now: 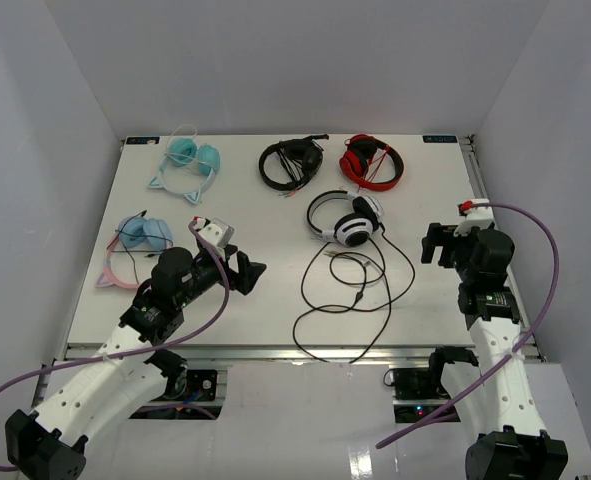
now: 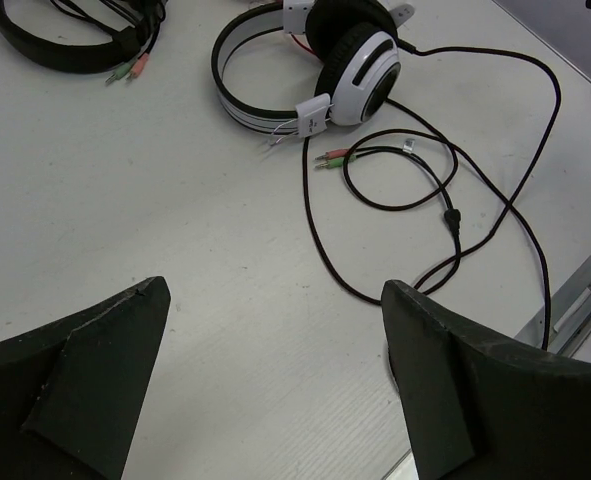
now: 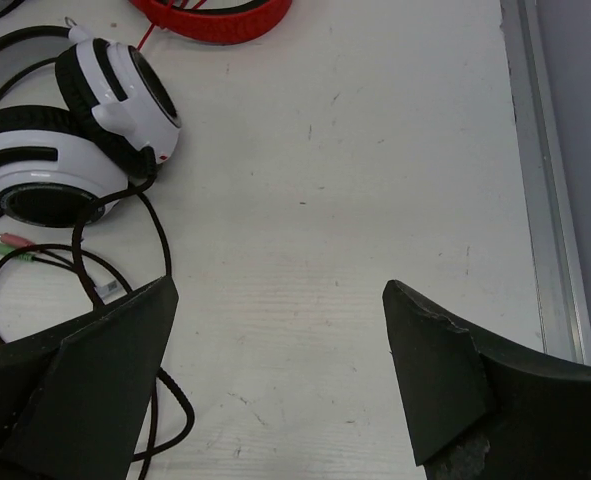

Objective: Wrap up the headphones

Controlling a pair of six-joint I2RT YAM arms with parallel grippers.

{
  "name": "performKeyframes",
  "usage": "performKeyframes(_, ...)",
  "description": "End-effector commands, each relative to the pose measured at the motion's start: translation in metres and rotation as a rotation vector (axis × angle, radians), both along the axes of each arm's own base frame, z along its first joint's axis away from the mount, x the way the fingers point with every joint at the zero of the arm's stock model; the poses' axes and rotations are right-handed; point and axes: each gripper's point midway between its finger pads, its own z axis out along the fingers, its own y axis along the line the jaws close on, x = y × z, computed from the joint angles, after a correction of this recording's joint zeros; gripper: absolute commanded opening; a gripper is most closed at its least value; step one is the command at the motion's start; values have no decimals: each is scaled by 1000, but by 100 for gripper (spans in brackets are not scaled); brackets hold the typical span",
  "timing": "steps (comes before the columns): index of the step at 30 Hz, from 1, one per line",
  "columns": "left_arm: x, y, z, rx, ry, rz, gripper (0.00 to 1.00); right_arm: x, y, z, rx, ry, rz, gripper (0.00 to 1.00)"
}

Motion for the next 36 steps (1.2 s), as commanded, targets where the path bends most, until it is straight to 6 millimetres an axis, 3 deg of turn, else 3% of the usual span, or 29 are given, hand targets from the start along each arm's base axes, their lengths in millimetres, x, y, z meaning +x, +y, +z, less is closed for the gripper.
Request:
performKeyframes(1,-6,-12,17,-73,5,-59,98,3,17,0,-123,-57,196,90)
performKeyframes(3,-11,-30,14,-147,98,-117,98,-11,42,-16,-250,-28,477,90)
performKeyframes(6,-7,-55,-3,-176,296,-175,98,-20,61,-25,-245,-9,641,90)
performKeyframes(10,39,-70,-28,-135,519,-16,98,-28,77,-32,-217,-29,743,95)
performKeyframes(12,77,-84,-36,-49,550,26,92,-30,76,-32,-223,-37,745,98)
performKeyframes(14,111,-99,-47,48,537,22,88,-33,79,-32,-222,-47,763,100)
performKeyframes(16,133,-107,-59,148,518,26,86,-37,84,-28,-226,-77,800,94)
performKeyframes(18,163,-127,-57,240,424,-8,86,-39,87,-24,-231,-99,821,91)
performKeyframes(19,171,-134,-75,304,411,-17,86,-39,87,-23,-232,-107,824,91)
performKeyframes(23,205,-145,-85,416,301,-13,85,-44,91,-15,-227,-134,845,91)
performKeyframes(25,226,-155,-80,447,223,-40,79,-45,93,-12,-226,-146,851,91)
performKeyframes(32,260,-175,-124,545,174,-102,66,-47,94,-8,-224,-161,856,91)
performKeyframes(36,274,-169,-146,612,163,-75,64,-49,96,-5,-217,-170,864,91)
